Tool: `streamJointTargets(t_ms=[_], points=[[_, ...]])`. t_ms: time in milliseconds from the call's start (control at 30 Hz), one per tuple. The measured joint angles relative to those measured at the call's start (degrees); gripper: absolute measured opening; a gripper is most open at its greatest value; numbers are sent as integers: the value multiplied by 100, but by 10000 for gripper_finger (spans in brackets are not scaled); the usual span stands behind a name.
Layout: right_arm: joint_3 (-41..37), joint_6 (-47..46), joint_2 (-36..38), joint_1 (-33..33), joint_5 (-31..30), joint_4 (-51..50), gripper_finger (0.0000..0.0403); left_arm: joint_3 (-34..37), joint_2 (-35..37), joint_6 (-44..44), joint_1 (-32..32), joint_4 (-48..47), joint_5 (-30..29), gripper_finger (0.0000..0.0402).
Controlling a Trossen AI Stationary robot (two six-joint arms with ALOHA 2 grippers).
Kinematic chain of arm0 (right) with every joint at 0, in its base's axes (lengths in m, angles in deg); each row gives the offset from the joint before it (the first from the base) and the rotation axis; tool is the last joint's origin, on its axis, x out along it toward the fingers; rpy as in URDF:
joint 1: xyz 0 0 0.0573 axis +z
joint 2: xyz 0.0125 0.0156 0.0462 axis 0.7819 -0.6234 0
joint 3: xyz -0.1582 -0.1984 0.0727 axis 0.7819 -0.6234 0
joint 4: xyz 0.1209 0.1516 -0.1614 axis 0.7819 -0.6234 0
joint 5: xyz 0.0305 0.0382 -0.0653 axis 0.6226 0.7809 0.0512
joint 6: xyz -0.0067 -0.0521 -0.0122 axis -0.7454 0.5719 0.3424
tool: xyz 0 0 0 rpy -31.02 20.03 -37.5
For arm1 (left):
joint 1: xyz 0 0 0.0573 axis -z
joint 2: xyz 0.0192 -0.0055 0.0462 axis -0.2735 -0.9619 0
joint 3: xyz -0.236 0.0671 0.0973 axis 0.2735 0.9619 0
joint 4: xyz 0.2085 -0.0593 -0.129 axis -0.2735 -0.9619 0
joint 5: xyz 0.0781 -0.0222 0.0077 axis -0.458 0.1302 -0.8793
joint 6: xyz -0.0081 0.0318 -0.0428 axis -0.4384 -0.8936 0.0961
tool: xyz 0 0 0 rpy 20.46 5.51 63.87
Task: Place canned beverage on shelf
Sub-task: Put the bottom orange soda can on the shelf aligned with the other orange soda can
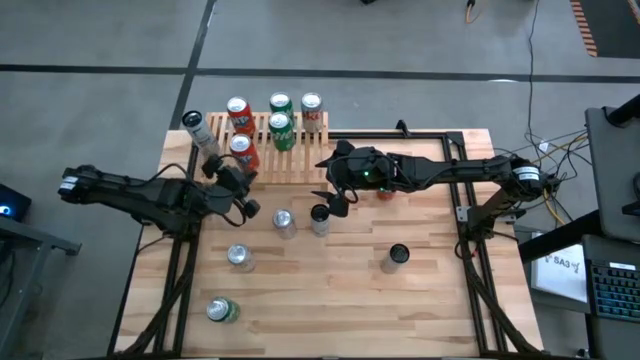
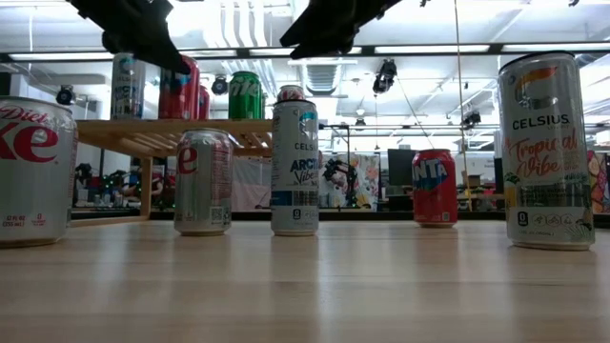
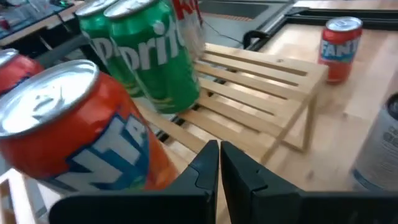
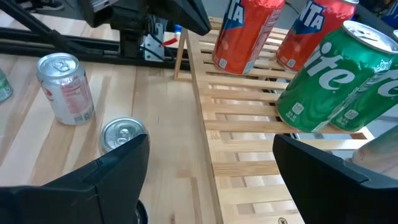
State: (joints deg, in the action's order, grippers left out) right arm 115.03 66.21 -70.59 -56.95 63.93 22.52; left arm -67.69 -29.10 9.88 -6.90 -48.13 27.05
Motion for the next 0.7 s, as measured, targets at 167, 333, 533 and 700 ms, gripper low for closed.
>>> streamJointTargets(t_ms=[167, 333, 533, 700], points=[[0, 66, 13, 0, -4, -71, 329, 98, 2, 237, -6, -31, -537, 0], [1, 79, 16, 0, -4, -112, 329, 104, 2, 250, -8, -29, -825, 0], [2, 79, 17, 0, -4, -206, 329, 108, -14, 267, -22, -25, -1141, 0], [2, 76, 17, 0, -4, -215, 329, 108, -70, 284, -36, -21, -1419, 0]])
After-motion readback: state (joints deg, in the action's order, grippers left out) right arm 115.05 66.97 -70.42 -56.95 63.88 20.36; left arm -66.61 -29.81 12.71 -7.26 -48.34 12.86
